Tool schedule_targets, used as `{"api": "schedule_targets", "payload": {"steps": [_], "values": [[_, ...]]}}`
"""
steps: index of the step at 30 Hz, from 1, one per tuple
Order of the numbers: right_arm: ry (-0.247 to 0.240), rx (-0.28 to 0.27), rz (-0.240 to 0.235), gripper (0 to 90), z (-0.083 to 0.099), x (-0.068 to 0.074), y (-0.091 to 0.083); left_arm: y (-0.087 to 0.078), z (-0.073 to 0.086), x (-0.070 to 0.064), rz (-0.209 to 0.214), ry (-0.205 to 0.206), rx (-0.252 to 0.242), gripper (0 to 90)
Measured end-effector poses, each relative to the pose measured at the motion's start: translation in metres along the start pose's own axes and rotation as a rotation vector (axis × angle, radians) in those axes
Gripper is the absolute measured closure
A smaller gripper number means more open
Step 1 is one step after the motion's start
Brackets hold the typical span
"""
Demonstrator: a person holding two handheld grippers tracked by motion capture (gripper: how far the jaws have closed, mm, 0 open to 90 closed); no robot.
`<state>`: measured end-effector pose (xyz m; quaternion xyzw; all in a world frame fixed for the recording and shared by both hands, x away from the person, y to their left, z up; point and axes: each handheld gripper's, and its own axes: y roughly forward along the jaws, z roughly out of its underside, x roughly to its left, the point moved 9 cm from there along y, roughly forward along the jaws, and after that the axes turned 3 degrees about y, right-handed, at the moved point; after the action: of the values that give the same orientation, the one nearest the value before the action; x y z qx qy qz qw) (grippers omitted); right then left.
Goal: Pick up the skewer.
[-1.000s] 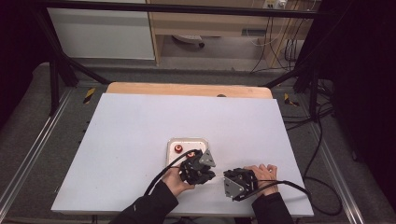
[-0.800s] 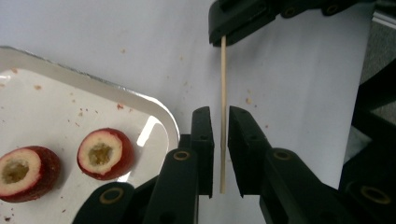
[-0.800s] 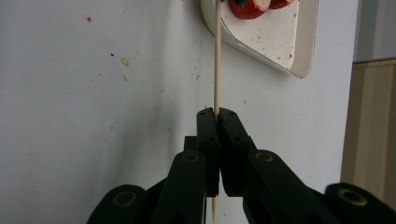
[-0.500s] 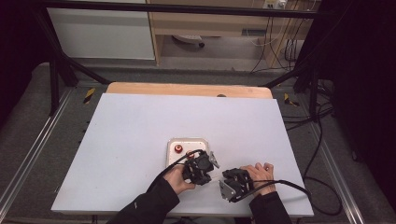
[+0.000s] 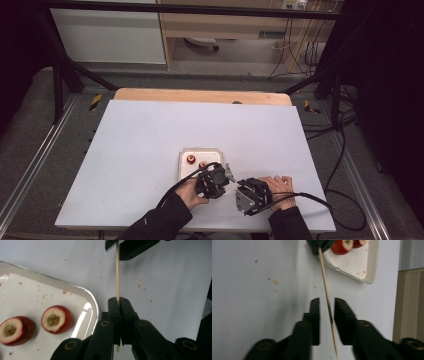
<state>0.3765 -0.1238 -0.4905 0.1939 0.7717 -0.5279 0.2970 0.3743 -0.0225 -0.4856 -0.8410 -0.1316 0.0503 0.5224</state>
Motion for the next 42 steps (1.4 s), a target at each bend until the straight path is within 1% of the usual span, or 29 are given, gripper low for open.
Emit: {"api": "schedule_targets", "payload": {"steps": [1,3,4,5,6,7,8,9,10,11,12,13,14,15,16,19,20,21,22,25,26,27,29,30,34,37,39,40,42], "values": [[0.050,-0.016,-0.010,65.0,0.001,-0.001,-0.002,0.000,0.000,0.000,0.000,0.000,0.000,88.5],[0.141,-0.055,-0.010,57.7,0.002,-0.005,-0.005,-0.006,0.007,0.004,-0.010,-0.017,-0.019,88.5],[0.141,-0.055,-0.010,57.7,0.002,-0.005,-0.005,-0.006,0.007,0.004,-0.010,-0.017,-0.019,88.5],[0.240,-0.074,-0.022,50.6,0.006,-0.009,-0.008,-0.008,0.010,0.003,-0.001,-0.028,-0.029,88.5],[0.240,-0.074,-0.022,50.6,0.006,-0.009,-0.008,-0.010,0.013,0.007,-0.025,-0.020,-0.032,88.5],[0.346,-0.092,-0.031,45.0,0.011,-0.012,-0.010,-0.012,0.017,0.008,-0.032,-0.027,-0.038,88.4],[0.346,-0.092,-0.031,45.0,0.011,-0.012,-0.010,-0.014,0.020,0.009,-0.037,-0.036,-0.051,88.4],[0.447,-0.100,-0.044,38.7,0.016,-0.014,-0.011,-0.016,0.023,0.010,-0.036,-0.048,-0.060,88.4],[0.503,-0.103,-0.059,37.1,0.018,-0.015,-0.011,-0.020,0.030,0.012,-0.049,-0.063,-0.076,88.4],[0.503,-0.103,-0.059,37.1,0.018,-0.015,-0.011,-0.020,0.030,0.012,-0.049,-0.063,-0.076,88.4],[0.594,-0.114,-0.067,34.7,0.022,-0.017,-0.012,-0.024,0.036,0.014,-0.061,-0.075,-0.094,88.4],[0.630,-0.120,-0.070,33.1,0.024,-0.018,-0.012,-0.024,0.036,0.014,-0.061,-0.075,-0.094,88.4],[0.630,-0.120,-0.070,33.1,0.024,-0.018,-0.012,-0.026,0.038,0.015,-0.071,-0.083,-0.106,88.4],[0.688,-0.121,-0.070,29.6,0.028,-0.018,-0.011,-0.031,0.044,0.018,-0.083,-0.103,-0.131,88.4],[0.719,-0.117,-0.081,27.7,0.029,-0.018,-0.011,-0.031,0.044,0.018,-0.083,-0.103,-0.131,88.4],[0.809,-0.092,-0.115,22.4,0.032,-0.017,-0.008,-0.038,0.052,0.020,-0.098,-0.137,-0.176,88.4],[0.809,-0.092,-0.115,22.4,0.032,-0.017,-0.008,-0.040,0.055,0.021,-0.103,-0.147,-0.190,88.4],[0.844,-0.084,-0.111,18.6,0.033,-0.018,-0.007,-0.042,0.059,0.022,-0.110,-0.153,-0.197,88.3],[0.844,-0.084,-0.111,18.6,0.033,-0.018,-0.007,-0.044,0.061,0.022,-0.120,-0.163,-0.213,88.3],[0.894,-0.080,-0.121,13.7,0.032,-0.019,-0.006,-0.049,0.071,0.024,-0.139,-0.183,-0.247,88.3],[0.938,-0.078,-0.140,13.0,0.031,-0.020,-0.004,-0.051,0.075,0.024,-0.143,-0.191,-0.259,88.3],[0.938,-0.078,-0.140,13.0,0.031,-0.020,-0.004,-0.052,0.078,0.024,-0.145,-0.199,-0.270,88.3],[0.998,-0.072,-0.180,10.8,0.030,-0.019,-0.003,-0.054,0.085,0.025,-0.151,-0.215,-0.288,88.3],[1.022,-0.072,-0.188,10.4,0.029,-0.020,-0.002,-0.055,0.088,0.026,-0.153,-0.223,-0.297,88.3],[1.055,-0.111,-0.185,7.1,0.025,-0.024,-0.002,-0.058,0.101,0.027,-0.156,-0.253,-0.332,88.3],[1.083,-0.123,-0.188,5.7,0.022,-0.028,-0.001,-0.060,0.108,0.028,-0.154,-0.277,-0.363,88.3],[1.089,-0.125,-0.206,5.5,0.018,-0.030,0.000,-0.061,0.112,0.030,-0.164,-0.282,-0.367,88.3],[1.096,-0.123,-0.220,5.8,0.015,-0.030,0.000,-0.062,0.116,0.029,-0.169,-0.314,-0.352,88.3],[1.103,-0.148,-0.234,7.0,0.008,-0.033,0.001,-0.063,0.118,0.030,-0.164,-0.326,-0.368,88.3]]}}
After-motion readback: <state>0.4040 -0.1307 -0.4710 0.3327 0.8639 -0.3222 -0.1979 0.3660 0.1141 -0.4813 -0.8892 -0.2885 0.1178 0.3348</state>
